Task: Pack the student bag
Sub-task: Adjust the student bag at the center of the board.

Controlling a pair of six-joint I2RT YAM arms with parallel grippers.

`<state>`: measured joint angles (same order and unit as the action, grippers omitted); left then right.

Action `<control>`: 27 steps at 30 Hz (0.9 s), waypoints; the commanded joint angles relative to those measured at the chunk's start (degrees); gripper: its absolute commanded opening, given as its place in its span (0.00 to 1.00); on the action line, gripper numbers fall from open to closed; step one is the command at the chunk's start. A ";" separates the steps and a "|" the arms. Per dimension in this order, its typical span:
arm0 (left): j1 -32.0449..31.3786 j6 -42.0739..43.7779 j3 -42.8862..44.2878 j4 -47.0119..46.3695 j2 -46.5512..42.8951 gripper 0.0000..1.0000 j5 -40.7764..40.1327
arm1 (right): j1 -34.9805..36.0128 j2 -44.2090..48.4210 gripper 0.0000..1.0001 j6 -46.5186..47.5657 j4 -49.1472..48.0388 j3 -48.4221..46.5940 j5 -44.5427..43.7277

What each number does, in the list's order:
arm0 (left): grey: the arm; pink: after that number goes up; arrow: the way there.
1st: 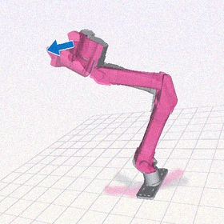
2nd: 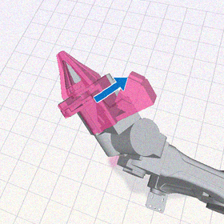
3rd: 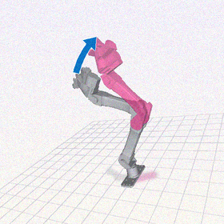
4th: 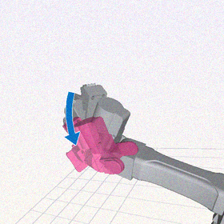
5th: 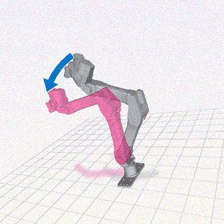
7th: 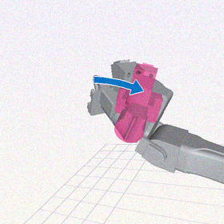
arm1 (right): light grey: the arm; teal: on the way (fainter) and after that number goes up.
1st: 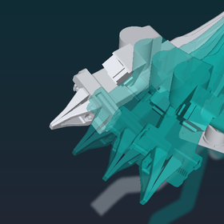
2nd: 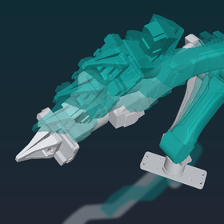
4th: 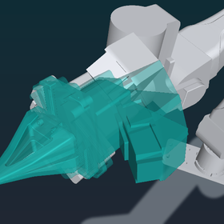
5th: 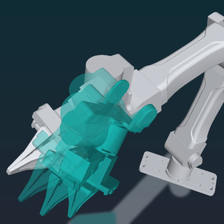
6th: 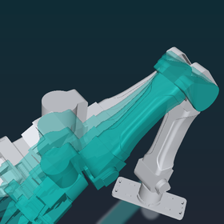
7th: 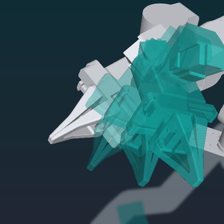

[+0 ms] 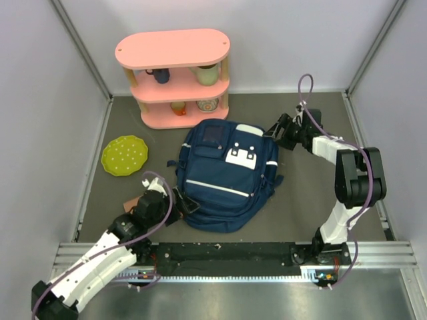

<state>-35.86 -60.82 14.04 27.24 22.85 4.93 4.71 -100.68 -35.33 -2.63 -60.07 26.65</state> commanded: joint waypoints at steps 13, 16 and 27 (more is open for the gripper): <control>5.08 12.71 14.59 -25.05 33.62 0.94 -2.65 | -0.23 14.53 0.04 -7.64 -11.51 26.81 -0.71; 9.47 17.90 21.62 -26.19 41.01 0.97 0.25 | -0.23 23.23 0.02 -10.89 -11.09 34.81 -5.81; 16.08 30.49 46.35 -13.36 58.11 0.99 4.85 | 0.12 45.56 0.17 -14.51 -2.48 45.05 -6.00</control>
<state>-18.65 -31.33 56.29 16.91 82.56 5.67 2.50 -61.34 -50.09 -14.17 -15.20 11.05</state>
